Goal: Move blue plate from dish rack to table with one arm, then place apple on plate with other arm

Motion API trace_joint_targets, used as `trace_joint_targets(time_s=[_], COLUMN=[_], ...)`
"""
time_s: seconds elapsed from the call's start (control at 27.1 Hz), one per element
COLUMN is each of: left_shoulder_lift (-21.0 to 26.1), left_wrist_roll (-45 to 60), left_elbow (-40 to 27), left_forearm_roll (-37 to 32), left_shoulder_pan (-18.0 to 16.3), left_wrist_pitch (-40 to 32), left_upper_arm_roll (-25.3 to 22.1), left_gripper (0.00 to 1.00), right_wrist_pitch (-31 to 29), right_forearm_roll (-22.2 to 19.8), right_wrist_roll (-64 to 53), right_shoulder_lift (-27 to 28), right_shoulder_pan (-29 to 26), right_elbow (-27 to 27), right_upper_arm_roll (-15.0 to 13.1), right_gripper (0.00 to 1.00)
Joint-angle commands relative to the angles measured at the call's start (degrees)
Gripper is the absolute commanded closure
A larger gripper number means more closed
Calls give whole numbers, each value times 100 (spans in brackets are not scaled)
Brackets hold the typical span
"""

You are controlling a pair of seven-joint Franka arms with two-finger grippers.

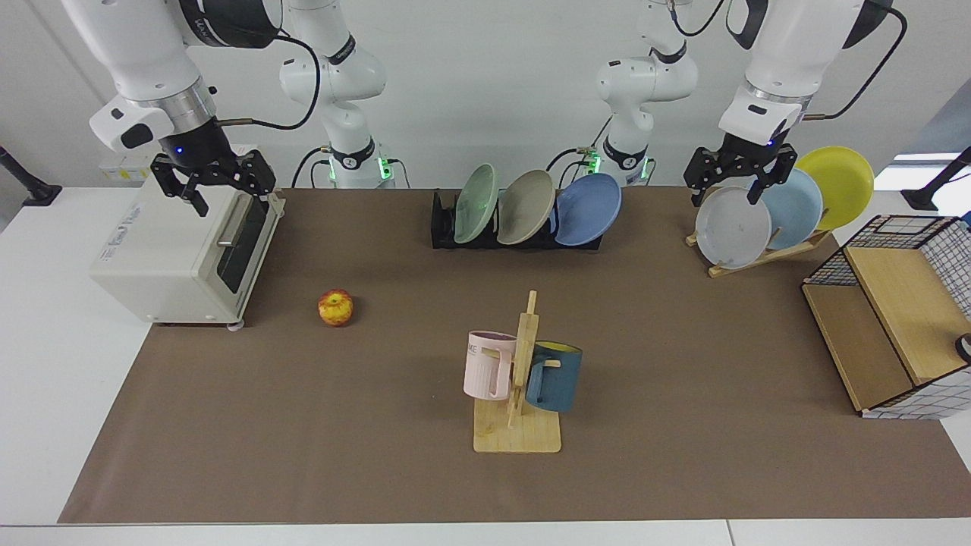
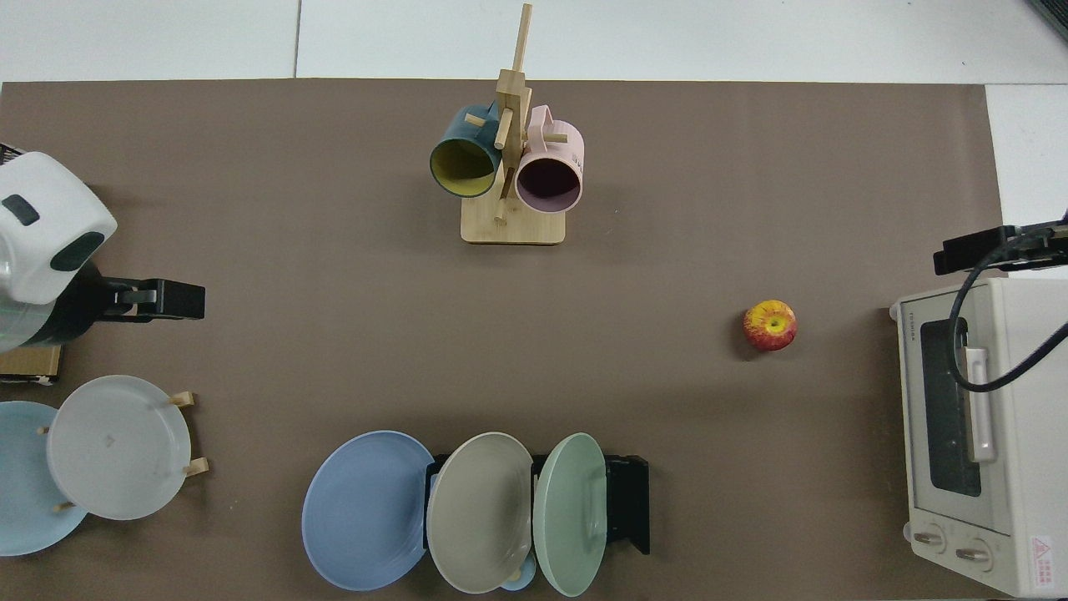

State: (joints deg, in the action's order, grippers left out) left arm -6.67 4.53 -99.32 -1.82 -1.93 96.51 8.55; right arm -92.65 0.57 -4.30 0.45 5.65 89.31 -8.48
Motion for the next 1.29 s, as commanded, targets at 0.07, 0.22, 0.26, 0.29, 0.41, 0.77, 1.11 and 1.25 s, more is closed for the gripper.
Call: trace_joint_targets(time_s=[0.07, 0.22, 0.26, 0.29, 0.41, 0.77, 1.11, 1.25], left_shoulder_lift=[43, 43, 43, 43, 43, 52, 280, 316], left_wrist_roll=[-120, -120, -120, -128, -128, -155, -137, -128], left_elbow=[133, 133, 133, 133, 133, 115, 255, 414], left_forearm_roll=[129, 129, 129, 129, 182, 235, 252, 261], left_shoulder_pan=[-89, -89, -89, -89, -97, -97, -97, -89], left_wrist_pitch=[-141, -150, -141, -141, -141, -123, -193, -264], left_upper_arm_roll=[50, 50, 50, 50, 50, 50, 59, 85], left_gripper=[0, 0, 0, 0, 0, 0, 0, 0], right_wrist_pitch=[-104, -104, -104, -104, -104, -104, -104, -104], right_forearm_roll=[13, 13, 13, 13, 13, 13, 13, 13], right_wrist_roll=[43, 43, 43, 43, 43, 43, 43, 43], right_shoulder_lift=[-150, -150, -150, -150, -150, -150, -150, -150], right_shoulder_pan=[-47, -47, -47, -47, -47, -47, -38, -47], right_elbow=[192, 192, 192, 192, 192, 192, 192, 192], right_upper_arm_roll=[48, 48, 48, 48, 48, 48, 48, 48], right_gripper=[0, 0, 0, 0, 0, 0, 0, 0])
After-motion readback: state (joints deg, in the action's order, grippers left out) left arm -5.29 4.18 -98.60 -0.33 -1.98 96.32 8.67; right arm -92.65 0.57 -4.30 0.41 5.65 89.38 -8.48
